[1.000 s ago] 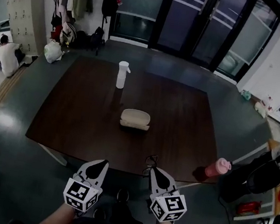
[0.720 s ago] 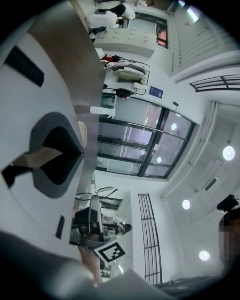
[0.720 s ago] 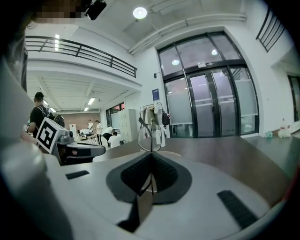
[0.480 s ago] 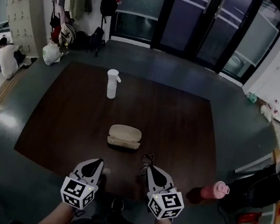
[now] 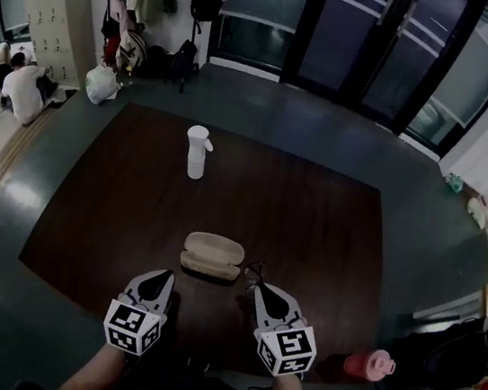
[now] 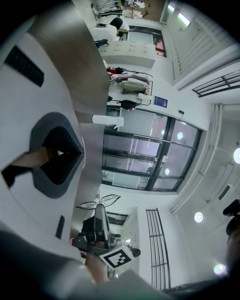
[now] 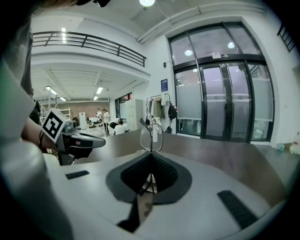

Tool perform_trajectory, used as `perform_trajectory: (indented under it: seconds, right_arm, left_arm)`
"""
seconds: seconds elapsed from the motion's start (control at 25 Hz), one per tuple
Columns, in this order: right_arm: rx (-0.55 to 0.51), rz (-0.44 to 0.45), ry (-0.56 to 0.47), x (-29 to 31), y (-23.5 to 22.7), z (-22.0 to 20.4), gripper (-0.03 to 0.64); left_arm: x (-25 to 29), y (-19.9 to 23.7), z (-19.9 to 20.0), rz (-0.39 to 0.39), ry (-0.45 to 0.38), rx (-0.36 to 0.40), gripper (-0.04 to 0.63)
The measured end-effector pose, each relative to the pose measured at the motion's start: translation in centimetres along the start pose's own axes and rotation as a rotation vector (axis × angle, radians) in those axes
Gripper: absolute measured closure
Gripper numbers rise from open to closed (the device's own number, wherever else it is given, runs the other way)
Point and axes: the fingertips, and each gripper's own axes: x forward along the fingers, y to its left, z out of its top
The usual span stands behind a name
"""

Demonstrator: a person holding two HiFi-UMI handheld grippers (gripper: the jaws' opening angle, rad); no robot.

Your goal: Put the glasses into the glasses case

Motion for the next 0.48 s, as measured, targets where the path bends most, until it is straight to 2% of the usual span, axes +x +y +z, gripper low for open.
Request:
perform_trajectory:
  seconds: [0.2,0.48]
  right_arm:
    - [-0.028,0.017,0.039,2.6,-0.1,0.3,0.629]
    - [-0.066,0.022,0.112,5.7,0.2,-0.3,0.629]
  left_arm:
    - [2.5,1.4,0.1,-0.023,0.038,0.019,0.589]
    - [6.8,1.9,-1.1,-0.113,0.108,0.038,0.589]
